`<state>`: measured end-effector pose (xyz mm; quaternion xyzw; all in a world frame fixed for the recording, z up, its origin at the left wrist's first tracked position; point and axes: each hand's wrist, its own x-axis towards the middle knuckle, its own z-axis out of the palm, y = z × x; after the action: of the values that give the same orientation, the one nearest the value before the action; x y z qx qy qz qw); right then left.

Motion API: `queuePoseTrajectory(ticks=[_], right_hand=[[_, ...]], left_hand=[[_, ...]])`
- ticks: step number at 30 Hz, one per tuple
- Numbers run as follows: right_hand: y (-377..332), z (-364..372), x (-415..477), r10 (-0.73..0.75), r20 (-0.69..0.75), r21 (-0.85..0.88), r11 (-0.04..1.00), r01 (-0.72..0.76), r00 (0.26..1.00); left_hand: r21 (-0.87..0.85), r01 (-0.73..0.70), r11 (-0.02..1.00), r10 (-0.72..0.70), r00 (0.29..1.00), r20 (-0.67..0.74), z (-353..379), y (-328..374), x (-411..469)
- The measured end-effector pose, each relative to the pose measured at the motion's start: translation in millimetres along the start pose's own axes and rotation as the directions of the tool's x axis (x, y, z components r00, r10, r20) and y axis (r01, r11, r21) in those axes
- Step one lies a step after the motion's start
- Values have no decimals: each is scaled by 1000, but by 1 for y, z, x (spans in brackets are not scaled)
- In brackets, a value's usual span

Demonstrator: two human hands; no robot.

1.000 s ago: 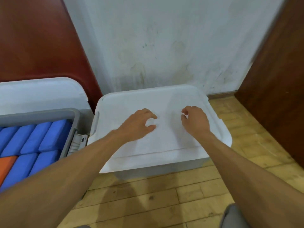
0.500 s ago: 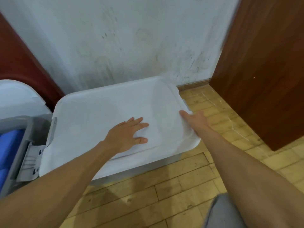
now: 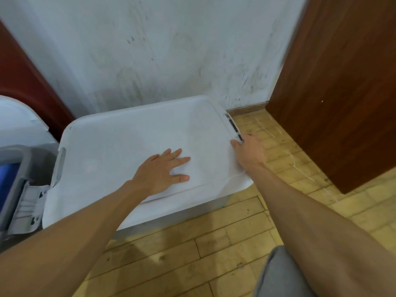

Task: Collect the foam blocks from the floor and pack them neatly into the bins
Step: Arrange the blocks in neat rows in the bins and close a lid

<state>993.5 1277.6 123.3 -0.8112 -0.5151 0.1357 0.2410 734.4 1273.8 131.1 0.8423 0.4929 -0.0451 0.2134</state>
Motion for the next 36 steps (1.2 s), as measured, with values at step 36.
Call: queuePoseTrajectory(ticks=[36], right_hand=[[-325, -328, -166, -273, 809, 18, 897, 442, 521]], left_hand=[[-194, 437, 878, -383, 886, 260, -391, 53, -309]])
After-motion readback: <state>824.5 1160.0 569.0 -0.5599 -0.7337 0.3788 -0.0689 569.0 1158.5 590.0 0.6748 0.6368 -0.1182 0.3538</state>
